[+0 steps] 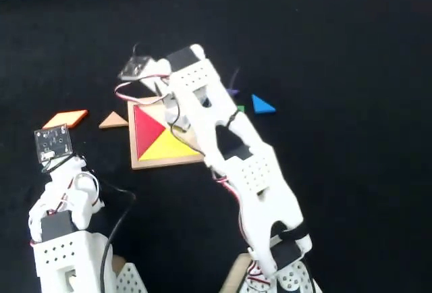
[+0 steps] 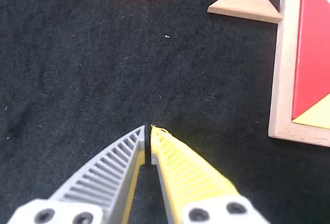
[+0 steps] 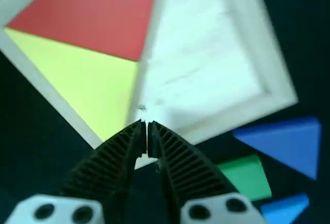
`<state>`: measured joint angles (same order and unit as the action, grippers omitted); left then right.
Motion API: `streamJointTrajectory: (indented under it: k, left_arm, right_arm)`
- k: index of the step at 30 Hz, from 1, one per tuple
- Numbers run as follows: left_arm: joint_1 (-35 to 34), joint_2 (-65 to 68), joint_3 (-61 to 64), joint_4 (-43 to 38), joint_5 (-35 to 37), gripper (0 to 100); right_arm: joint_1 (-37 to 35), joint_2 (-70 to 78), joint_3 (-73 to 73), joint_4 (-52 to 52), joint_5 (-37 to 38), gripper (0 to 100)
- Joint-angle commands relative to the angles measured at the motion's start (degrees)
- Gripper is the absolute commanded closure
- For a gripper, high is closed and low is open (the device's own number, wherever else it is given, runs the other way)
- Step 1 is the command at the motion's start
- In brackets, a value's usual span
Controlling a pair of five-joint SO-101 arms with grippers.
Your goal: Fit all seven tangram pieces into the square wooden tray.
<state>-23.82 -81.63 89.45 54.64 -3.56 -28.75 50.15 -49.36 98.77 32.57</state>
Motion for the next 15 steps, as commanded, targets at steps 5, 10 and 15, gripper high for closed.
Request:
streamJointTrajectory:
  k: [5, 10, 15]
  left_arm:
    - [-0.40, -0.44, -0.13, -0.70, -0.09, 97]
    - [-0.40, -0.44, -0.13, -0.70, -0.09, 97]
    - [-0.40, -0.44, -0.13, -0.70, -0.09, 97]
  right_arm:
    - [3.78, -7.08, -2.86, 1.67, -14.24, 98.8]
    - [2.99, -7.34, -2.86, -0.70, -19.87, 98.8]
    - [2.90, -11.91, -3.30, 0.35, -21.27, 98.8]
